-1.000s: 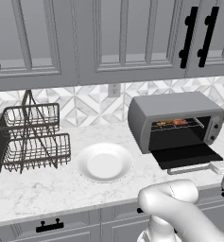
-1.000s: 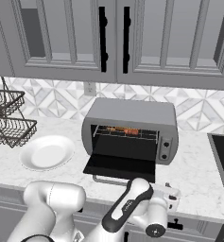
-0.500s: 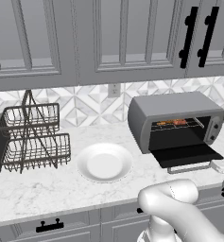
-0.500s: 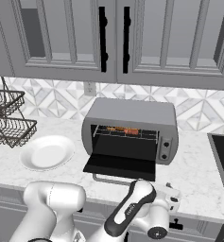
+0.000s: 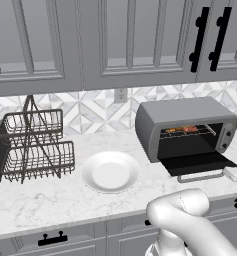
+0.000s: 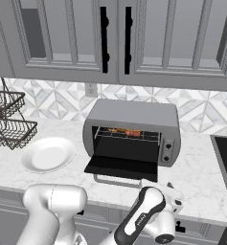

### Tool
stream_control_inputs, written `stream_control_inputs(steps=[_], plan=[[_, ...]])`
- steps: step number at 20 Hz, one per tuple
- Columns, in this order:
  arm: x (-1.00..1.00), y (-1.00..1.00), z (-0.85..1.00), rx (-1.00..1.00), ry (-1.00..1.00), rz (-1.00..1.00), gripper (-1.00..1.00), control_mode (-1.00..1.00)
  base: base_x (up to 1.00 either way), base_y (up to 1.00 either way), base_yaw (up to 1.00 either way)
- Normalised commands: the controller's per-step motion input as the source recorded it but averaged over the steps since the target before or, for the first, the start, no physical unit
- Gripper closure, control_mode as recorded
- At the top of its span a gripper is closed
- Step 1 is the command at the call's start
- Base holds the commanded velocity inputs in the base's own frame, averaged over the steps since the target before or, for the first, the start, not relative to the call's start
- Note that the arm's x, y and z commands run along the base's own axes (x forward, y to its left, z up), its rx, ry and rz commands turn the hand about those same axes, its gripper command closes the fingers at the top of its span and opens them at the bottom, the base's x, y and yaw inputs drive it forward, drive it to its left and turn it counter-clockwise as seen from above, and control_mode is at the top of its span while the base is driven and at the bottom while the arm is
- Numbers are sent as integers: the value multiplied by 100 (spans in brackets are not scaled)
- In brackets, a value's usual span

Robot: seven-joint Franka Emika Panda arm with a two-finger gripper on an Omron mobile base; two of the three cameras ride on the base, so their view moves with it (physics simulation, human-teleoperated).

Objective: Pick up the kebab skewer and baguette bread, and place them inside the toaster oven. Close the toaster oven door and start by setting the timer.

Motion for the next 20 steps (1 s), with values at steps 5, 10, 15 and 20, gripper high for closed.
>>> stream_control_inputs(steps=[5,10,15,20], plan=[[32,26,26,12,-10,0,-100,-100,0,0,0],[28,41,34,8,-8,-1,-100,-100,0,0,0],[34,46,33,6,-6,-2,-100,-100,0,0,0],[33,44,47,6,-3,-3,-100,-100,0,0,0]])
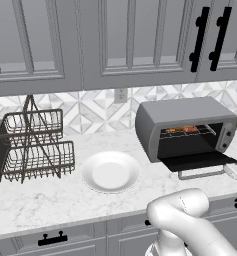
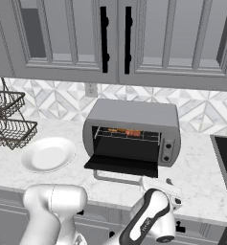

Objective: Pick up the kebab skewer and baguette bread, and place them inside the toaster oven. Close the toaster oven door and start by setting the timer.

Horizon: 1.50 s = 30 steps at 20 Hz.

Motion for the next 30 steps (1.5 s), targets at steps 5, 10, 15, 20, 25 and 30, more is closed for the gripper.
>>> stream_control_inputs(steps=[5,10,15,20,25,30], plan=[[46,34,63,2,0,-4,-100,-100,0,0,0],[47,29,72,0,0,-5,-100,-100,0,0,0],[41,34,75,0,0,-7,-100,-100,0,0,0],[22,49,86,0,0,-12,-100,-100,0,0,0],[0,41,91,0,5,-15,-100,-100,0,0,0],[1,32,89,0,8,-11,-100,-100,0,0,0]])
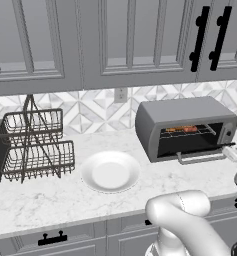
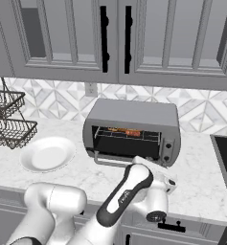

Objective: Pick up the kebab skewer and baguette bread, and place them inside the toaster oven. Close the toaster oven door and start by setting the timer.

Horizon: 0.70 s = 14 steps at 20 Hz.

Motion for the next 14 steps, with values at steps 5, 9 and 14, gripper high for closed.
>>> stream_control_inputs(steps=[5,9,14], plan=[[11,35,71,0,4,-1,-100,-100,0,0,0],[6,34,55,2,9,0,-100,-100,0,0,0],[-6,0,18,3,11,-1,-100,-100,0,0,0]])
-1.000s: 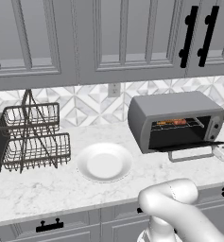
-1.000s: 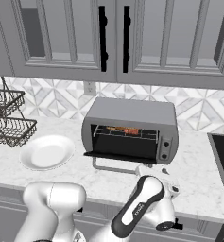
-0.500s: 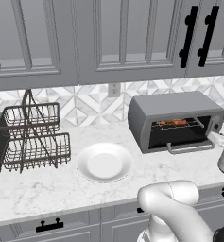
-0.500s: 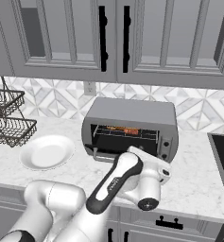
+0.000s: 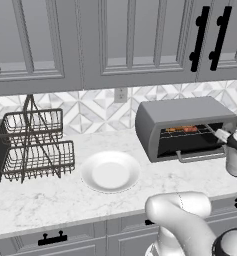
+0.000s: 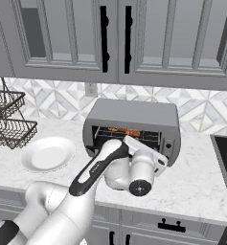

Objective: Pick up the kebab skewer and baguette bread, and place them inside the toaster oven. Close the toaster oven door and start by setting the timer.

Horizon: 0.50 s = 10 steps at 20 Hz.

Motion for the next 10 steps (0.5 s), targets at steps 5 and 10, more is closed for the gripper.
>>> stream_control_inputs(steps=[5,10], plan=[[-59,-53,2,12,4,0,-100,-100,0,0,0],[-71,-47,-24,5,-2,0,-100,-100,0,0,0]])
